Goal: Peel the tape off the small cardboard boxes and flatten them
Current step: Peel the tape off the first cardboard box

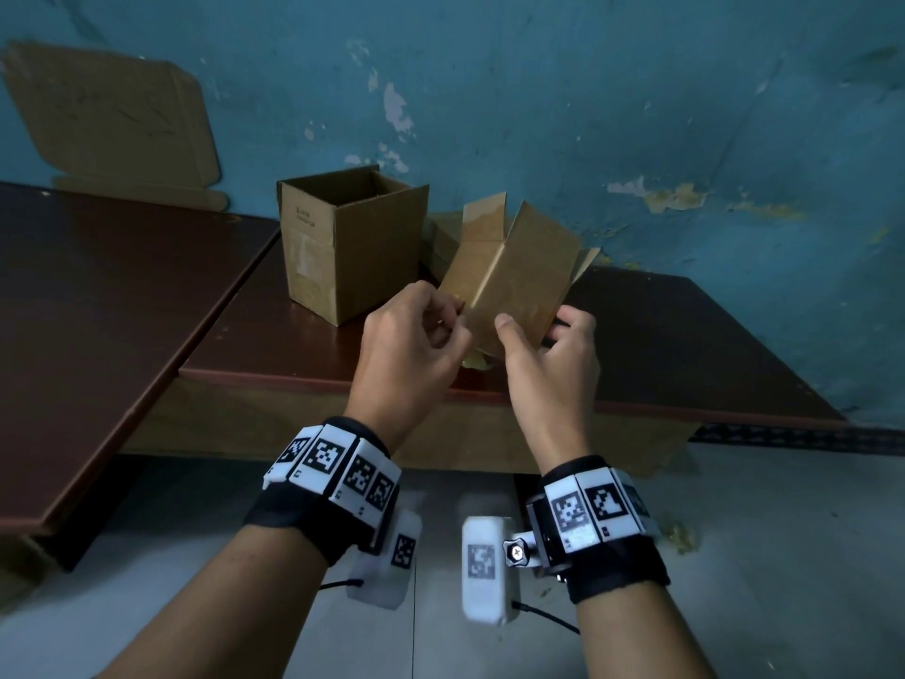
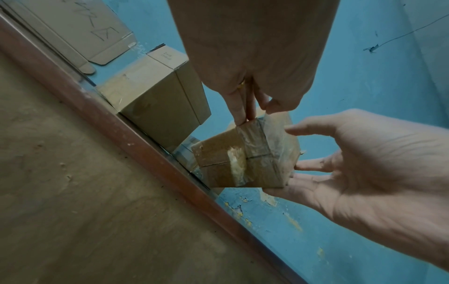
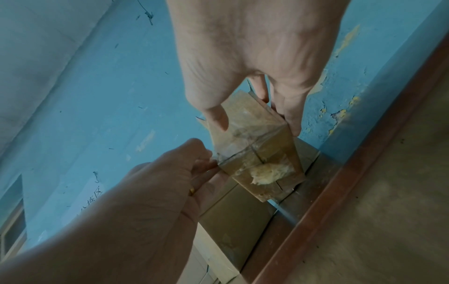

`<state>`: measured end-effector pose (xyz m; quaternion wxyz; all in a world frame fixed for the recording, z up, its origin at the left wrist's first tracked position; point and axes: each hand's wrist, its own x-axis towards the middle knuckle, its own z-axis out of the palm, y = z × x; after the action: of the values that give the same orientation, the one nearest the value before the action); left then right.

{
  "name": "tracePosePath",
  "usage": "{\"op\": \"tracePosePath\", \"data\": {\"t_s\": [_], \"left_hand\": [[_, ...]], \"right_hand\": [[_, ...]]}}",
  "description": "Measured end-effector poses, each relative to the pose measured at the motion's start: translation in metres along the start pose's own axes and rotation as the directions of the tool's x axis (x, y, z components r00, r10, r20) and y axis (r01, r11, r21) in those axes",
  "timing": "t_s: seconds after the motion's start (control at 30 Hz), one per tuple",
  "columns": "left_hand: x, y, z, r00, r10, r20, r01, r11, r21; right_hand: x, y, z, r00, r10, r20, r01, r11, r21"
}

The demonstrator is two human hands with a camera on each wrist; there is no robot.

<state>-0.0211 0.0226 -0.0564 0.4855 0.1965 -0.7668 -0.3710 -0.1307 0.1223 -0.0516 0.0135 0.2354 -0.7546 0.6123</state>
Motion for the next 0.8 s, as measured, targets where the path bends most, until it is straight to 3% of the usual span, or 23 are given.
{"op": "tracePosePath", "data": {"t_s": [0.17,0.37,0.57,0.8], "left_hand": [[-0.001,0.005,0.0,1.0,-0.029,0.003,0.029,0.997,-0.076],[-0.002,0.009,0.0,1.0,0.017,0.016,-0.014,0.982,-0.189],[-0.002,0.011,0.001,0.997,0.06,0.049,-0.041,0.949,-0.311],[-0.001,0.012,0.003,0.995,0.085,0.053,-0.057,0.916,-0.396]], "right_hand": [[0.0,-0.002,-0.001,1.0,0.02,-0.007,-0.02,1.0,0.023],[0.0,-0.001,-0.001,0.987,0.154,0.04,-0.157,0.983,0.097],[0.003,0.001,0.006,0.967,0.251,0.041,-0.252,0.921,0.298],[0.003,0.0,0.006,0.957,0.275,0.094,-0.288,0.853,0.436]]}}
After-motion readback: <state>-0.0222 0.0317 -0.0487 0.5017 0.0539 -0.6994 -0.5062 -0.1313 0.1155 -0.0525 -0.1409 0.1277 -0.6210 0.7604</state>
